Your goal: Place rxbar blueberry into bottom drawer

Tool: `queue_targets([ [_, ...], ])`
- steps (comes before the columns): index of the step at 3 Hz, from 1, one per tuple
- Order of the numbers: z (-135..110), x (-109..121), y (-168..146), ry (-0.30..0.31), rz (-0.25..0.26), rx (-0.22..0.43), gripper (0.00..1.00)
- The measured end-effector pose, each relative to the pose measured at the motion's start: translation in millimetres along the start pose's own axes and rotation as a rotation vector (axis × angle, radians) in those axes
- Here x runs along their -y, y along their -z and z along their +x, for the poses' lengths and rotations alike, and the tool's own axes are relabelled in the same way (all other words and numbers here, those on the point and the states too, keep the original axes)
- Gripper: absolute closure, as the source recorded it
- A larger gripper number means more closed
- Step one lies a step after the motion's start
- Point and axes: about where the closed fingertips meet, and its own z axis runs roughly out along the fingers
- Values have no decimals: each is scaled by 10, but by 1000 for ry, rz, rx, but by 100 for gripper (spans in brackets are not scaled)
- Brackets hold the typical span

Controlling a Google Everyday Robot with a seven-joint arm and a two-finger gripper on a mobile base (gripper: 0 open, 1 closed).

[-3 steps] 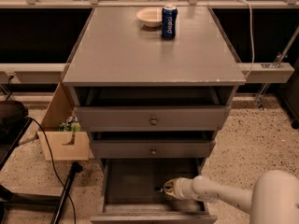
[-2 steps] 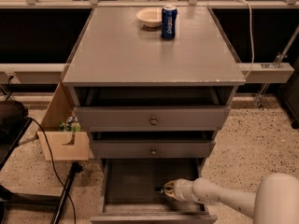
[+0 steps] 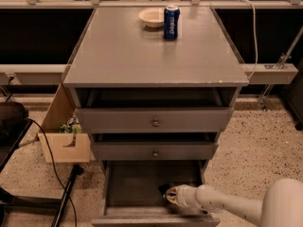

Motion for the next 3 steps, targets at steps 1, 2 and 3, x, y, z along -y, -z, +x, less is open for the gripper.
queue_targets([
  [1, 12, -59, 5, 10, -7, -3, 100],
  [2, 80, -136, -61, 10, -34, -15, 100],
  [3, 139, -165, -128, 8, -54, -24, 100],
])
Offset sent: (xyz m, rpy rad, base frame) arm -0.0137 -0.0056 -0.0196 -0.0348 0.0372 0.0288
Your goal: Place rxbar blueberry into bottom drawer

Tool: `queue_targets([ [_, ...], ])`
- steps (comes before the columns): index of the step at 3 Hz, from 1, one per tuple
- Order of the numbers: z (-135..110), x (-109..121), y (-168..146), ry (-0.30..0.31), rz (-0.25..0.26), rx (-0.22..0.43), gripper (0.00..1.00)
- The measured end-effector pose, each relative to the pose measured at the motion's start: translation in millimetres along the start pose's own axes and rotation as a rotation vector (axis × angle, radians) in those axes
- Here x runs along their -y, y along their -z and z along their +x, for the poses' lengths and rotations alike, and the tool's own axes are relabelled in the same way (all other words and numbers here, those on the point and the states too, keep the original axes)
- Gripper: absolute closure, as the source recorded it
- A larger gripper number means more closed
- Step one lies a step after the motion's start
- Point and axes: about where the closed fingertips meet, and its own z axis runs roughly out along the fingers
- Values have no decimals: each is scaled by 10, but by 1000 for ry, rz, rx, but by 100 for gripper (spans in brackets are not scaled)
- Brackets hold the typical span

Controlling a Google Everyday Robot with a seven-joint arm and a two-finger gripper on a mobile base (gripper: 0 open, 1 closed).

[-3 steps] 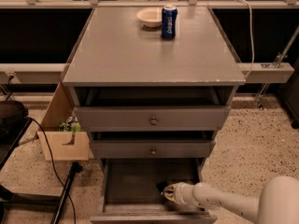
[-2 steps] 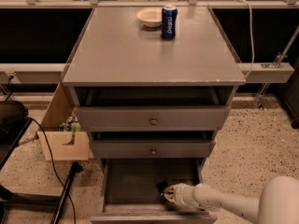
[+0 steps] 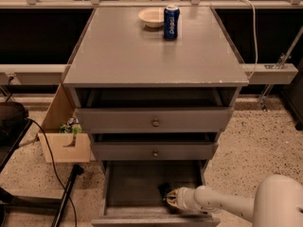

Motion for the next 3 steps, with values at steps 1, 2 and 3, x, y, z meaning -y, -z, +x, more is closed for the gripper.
queue_targets([
  [1, 0, 0, 0, 0, 0, 0, 82],
  [2, 0, 0, 0, 0, 0, 0, 57],
  [3, 0, 0, 0, 0, 0, 0, 36],
])
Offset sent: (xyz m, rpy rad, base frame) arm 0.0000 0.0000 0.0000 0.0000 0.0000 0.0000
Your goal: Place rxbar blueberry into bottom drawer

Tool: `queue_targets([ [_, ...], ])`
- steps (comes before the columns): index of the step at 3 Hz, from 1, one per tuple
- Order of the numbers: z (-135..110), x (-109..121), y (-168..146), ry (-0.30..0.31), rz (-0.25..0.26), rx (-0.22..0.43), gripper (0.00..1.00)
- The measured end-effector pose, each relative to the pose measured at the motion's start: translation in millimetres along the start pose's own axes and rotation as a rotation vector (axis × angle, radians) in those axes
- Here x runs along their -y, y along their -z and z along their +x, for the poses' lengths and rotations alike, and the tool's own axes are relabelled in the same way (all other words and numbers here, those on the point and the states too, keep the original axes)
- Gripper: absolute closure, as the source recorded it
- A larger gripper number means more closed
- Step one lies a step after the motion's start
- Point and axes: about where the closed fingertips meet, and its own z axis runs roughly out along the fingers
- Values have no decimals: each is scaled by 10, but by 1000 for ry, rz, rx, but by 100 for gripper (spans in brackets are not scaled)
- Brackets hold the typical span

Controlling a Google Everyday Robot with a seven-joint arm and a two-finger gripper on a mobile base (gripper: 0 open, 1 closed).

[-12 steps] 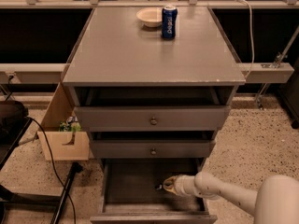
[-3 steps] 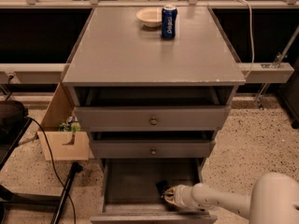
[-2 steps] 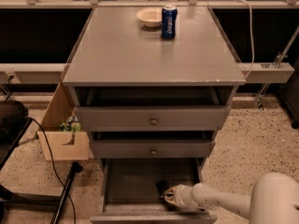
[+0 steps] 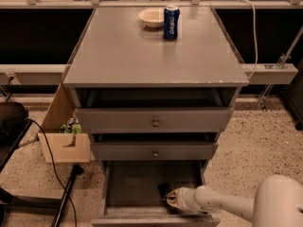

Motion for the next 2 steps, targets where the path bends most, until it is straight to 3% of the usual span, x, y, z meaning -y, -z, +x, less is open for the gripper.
queue_targets([
  [1, 0, 0, 0, 0, 0, 0, 5],
  [2, 0, -1, -1, 0, 0, 0, 0],
])
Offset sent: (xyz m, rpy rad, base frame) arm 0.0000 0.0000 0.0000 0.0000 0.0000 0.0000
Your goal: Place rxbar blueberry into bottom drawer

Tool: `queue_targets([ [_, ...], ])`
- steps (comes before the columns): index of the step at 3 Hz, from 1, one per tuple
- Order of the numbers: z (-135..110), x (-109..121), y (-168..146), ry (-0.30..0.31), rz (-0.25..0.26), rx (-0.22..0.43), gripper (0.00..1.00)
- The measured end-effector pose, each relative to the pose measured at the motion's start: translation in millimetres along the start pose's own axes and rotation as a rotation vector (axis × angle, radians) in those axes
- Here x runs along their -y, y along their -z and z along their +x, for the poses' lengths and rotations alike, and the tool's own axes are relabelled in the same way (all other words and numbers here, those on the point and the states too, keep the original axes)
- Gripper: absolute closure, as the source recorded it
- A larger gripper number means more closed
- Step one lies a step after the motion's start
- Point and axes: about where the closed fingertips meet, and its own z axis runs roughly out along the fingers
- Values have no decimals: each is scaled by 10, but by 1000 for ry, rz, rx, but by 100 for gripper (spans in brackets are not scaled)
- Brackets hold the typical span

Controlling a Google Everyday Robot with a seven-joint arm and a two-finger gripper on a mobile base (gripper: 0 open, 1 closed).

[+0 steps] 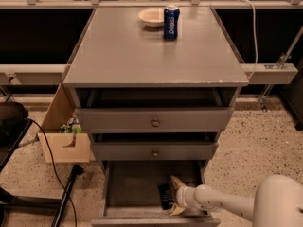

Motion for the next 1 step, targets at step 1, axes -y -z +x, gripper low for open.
queue_targets([
  [1, 0, 0, 0, 0, 0, 0, 0],
])
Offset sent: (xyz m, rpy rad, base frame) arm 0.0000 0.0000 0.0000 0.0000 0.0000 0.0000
